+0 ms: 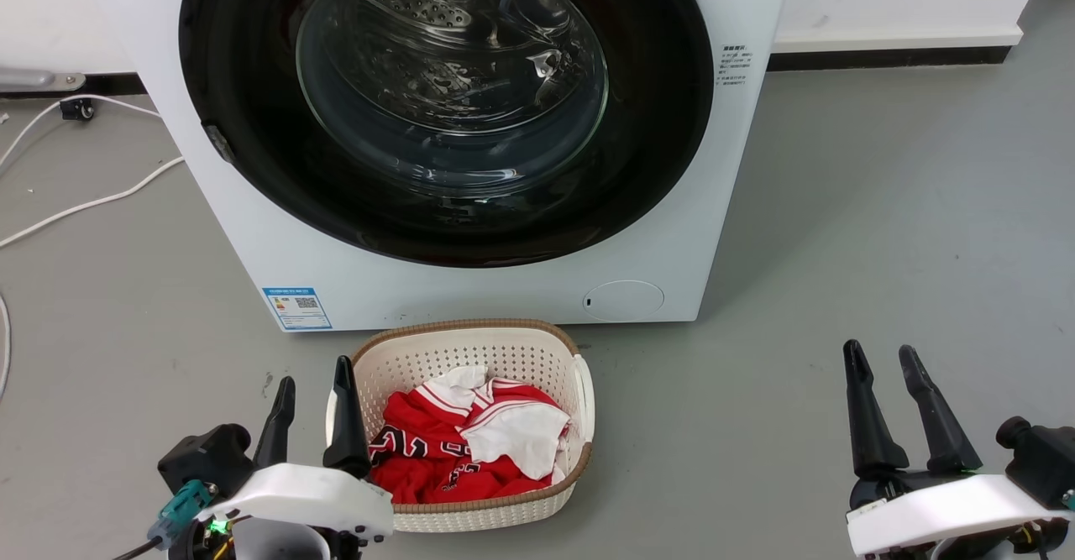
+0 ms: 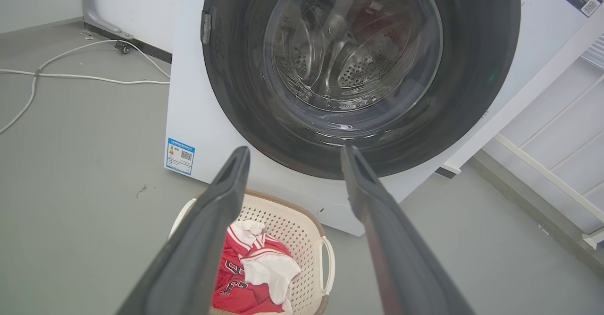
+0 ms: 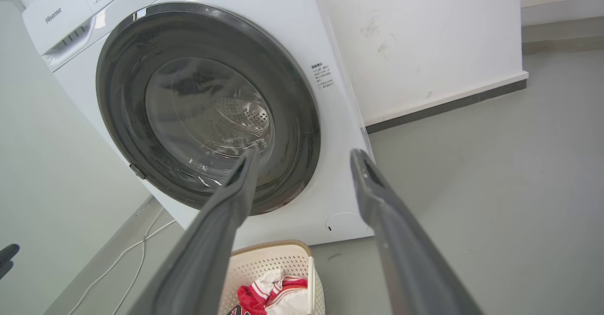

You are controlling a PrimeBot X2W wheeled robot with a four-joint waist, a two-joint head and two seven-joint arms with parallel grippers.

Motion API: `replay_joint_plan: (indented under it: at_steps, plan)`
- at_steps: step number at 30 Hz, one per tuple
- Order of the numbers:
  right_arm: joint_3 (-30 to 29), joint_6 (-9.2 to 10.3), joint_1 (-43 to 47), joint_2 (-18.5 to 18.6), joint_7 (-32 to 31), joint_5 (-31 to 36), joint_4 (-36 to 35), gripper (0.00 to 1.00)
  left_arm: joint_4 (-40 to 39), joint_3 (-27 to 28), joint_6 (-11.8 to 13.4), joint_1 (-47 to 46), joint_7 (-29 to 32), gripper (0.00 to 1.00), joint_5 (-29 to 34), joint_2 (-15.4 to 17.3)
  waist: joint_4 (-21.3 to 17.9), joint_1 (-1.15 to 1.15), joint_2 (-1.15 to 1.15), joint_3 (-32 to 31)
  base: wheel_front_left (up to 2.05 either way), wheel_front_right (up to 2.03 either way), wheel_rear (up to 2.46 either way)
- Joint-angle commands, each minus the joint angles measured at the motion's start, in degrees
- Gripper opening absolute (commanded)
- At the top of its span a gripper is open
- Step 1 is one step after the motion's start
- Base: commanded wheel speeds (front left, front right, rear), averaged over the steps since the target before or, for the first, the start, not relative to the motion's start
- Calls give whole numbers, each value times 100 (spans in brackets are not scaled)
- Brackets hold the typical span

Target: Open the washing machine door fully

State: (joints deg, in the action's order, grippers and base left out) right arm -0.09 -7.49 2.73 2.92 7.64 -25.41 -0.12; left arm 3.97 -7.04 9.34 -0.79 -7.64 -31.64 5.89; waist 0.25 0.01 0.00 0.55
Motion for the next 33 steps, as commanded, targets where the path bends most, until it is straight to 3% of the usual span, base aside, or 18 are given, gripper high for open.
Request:
replay_joint_plan:
  at_steps: [1, 9, 33]
  plan:
    - [12, 0, 13, 5, 49, 153, -109, 100, -87, -31, 42, 1, -46, 100, 150, 51, -1, -1, 0, -2, 0, 0, 0]
    - [5, 0, 121, 3, 169, 553, -204, 100, -152, -132, 117, 71, -169, 100, 589, 86, 1, -1, 0, -11, 0, 0, 0]
    - [19, 1, 395, -2, 496, 1397, -301, 100, -116, -232, 38, 315, -488, 100, 1824, -57, 22, -1, 0, -45, 0, 0, 0]
